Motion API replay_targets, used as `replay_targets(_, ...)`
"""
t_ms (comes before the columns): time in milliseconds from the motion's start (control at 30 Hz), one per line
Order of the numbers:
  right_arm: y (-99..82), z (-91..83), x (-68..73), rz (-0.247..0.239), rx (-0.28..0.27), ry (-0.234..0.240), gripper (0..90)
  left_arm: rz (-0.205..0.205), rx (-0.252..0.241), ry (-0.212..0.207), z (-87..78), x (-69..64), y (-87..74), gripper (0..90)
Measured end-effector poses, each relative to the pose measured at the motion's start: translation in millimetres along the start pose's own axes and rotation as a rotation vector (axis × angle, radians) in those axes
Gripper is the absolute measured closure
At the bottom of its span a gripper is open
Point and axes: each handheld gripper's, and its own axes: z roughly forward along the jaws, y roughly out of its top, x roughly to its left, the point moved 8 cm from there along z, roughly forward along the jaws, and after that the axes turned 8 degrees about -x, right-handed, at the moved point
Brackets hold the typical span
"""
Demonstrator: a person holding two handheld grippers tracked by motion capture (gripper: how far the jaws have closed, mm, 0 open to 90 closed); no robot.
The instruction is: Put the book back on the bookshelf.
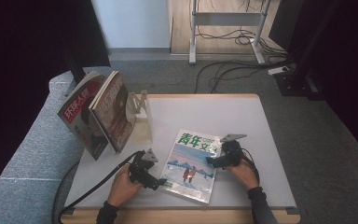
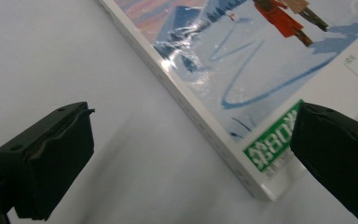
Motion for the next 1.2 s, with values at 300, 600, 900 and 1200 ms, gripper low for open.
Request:
replay_targets(300, 12.8, 18.5, 3.0, -0.028, 0.001, 0.039, 0.0, -0.015, -0.026, -0.017, 10.4, 1.6, 0.5, 0.0)
replay_targets(600, 25.8, 36.4, 7.5, -0.062, 0.021, 0.076, 0.0, -0.031, -0.05, -0.028, 17.3, 1.2, 1.2, 0.0)
replay_targets(900, 40.2, 47.0, -6.0, -0.104, 0.009, 0.039, 0.0, -0.055, -0.058, -0.039, 20.8, 2.7, 1.9, 0.0)
replay_targets(1200, 48.5, 59.5, -12.5, -0.088, 0.021, 0.11, 2.2, -0.094, -0.093, -0.067, 28.5, 4.2, 4.3, 0.0)
